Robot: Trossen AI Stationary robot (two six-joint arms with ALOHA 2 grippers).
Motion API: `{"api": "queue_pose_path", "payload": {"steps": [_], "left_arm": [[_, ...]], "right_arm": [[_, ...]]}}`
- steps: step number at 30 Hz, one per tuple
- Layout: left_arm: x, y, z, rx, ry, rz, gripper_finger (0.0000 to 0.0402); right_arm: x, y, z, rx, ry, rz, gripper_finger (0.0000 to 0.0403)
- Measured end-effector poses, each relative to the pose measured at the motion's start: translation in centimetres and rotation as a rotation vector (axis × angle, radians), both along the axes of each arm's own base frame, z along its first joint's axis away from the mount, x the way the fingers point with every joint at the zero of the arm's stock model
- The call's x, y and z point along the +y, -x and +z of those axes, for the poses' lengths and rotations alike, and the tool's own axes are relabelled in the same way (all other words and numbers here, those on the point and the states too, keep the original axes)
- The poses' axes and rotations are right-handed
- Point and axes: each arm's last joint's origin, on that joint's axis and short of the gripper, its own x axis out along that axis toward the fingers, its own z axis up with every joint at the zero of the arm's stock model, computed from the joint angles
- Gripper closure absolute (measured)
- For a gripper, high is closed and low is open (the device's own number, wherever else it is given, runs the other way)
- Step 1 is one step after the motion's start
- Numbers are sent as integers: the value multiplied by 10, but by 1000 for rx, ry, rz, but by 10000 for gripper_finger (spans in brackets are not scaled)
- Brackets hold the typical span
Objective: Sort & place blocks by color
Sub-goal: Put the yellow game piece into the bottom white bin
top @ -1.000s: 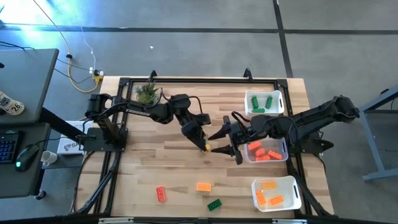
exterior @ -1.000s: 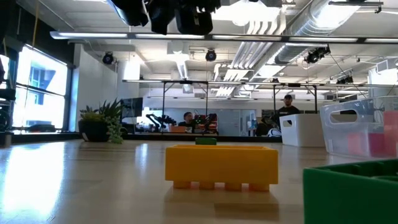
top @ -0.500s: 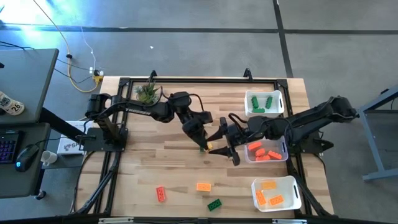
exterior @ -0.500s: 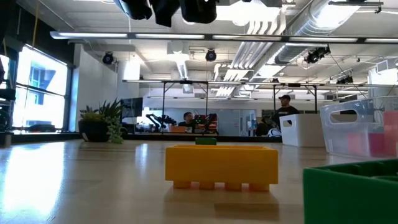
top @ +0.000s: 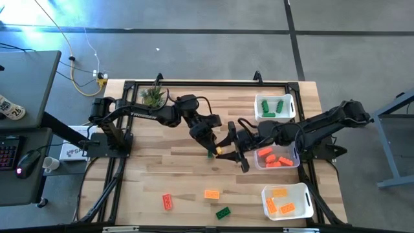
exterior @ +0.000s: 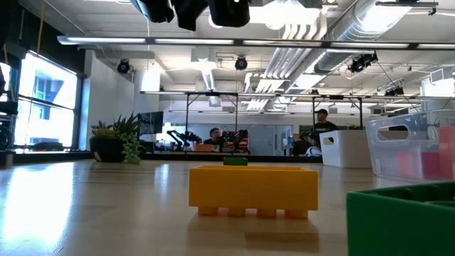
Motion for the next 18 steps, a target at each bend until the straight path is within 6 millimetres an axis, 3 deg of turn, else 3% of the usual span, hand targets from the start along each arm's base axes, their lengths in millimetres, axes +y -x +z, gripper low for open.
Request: {"api": "queue_pose_path", "payload": {"steps": [7,18], "left_arm": [[2,0,0,-7,-8,12,268],[5,-1,-11,2,-83,52,218]], "right_arm": [[1,0,0,-1,12,18,323],[-1,1,-8,130,-134,-21,324]]}}
